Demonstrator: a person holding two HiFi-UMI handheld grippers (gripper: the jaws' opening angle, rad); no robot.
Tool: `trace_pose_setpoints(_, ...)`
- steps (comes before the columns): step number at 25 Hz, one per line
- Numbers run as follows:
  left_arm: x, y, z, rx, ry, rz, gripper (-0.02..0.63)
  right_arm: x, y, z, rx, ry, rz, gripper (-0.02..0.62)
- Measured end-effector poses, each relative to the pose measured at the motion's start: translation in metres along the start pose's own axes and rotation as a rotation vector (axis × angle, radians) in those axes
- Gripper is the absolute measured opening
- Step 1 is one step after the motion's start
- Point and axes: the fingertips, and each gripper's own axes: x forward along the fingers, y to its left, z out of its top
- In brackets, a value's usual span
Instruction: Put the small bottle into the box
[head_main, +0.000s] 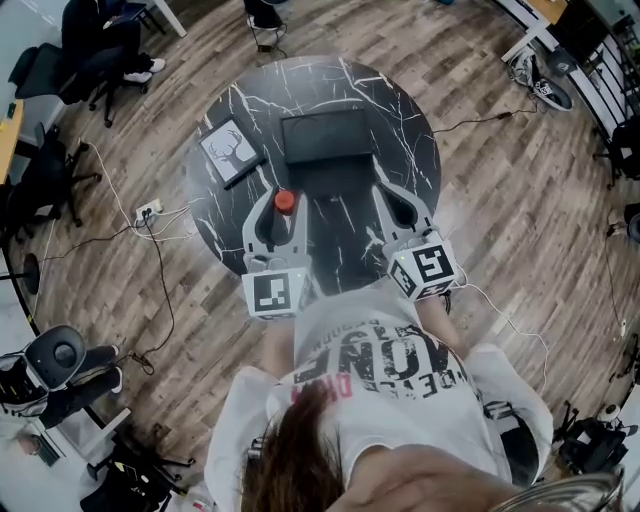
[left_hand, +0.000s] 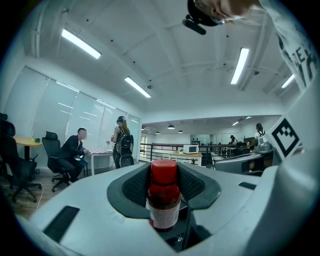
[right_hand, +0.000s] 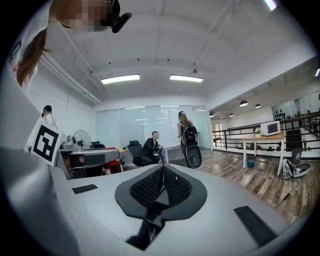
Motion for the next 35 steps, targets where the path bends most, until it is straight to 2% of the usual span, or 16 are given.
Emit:
trace_pose_setpoints(15, -0.009, -0.001, 0.002, 0.002, 0.001, 0.020, 0.150, -0.007, 0.001, -0.002, 0.017, -0.007, 0.010, 0.002)
trace_pose_setpoints(28, -0.007, -0.002, 0.012, 0.007, -0.051, 0.016, 0.150, -0.014, -0.003, -0.004, 0.020, -0.010, 0.008, 0.002)
trace_pose_setpoints(35, 0.008, 0.002, 0.037, 0.045, -0.106, -0.008, 0.150, -0.018, -0.010, -0.005, 0.029, -0.012, -0.012, 0.002)
